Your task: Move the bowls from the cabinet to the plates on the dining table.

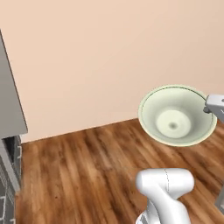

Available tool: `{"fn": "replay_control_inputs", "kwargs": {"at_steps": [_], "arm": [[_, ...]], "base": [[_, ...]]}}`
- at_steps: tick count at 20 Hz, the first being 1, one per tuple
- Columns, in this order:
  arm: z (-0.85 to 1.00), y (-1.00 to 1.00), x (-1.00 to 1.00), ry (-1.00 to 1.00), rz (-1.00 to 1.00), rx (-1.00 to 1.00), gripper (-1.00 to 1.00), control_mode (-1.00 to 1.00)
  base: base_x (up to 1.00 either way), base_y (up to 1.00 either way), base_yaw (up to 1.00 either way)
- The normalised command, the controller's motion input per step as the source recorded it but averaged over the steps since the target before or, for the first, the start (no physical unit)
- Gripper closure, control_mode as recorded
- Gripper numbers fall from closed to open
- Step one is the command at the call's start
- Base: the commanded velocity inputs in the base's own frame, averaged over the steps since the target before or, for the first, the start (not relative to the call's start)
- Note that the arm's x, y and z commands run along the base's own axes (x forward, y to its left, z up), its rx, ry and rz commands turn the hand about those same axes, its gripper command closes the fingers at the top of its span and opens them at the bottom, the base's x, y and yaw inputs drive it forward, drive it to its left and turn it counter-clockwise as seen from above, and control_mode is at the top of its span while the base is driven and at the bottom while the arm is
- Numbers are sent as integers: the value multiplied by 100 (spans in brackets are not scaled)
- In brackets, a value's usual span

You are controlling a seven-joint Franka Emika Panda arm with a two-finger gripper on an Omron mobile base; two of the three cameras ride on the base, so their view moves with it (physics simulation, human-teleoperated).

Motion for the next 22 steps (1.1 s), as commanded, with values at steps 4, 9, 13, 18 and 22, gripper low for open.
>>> {"fn": "replay_control_inputs", "kwargs": {"at_steps": [4, 9, 13, 18, 22], "arm": [[0, 0, 0, 0, 0, 0, 100, 100], [0, 0, 0, 0, 0, 0, 100, 100], [0, 0, 0, 0, 0, 0, 100, 100], [0, 0, 0, 0, 0, 0, 100, 100], [0, 0, 0, 0, 0, 0, 100, 100]], "base": [[0, -22, -44], [0, -22, -44], [0, -22, -42], [0, -22, -43], [0, -23, -43]]}}
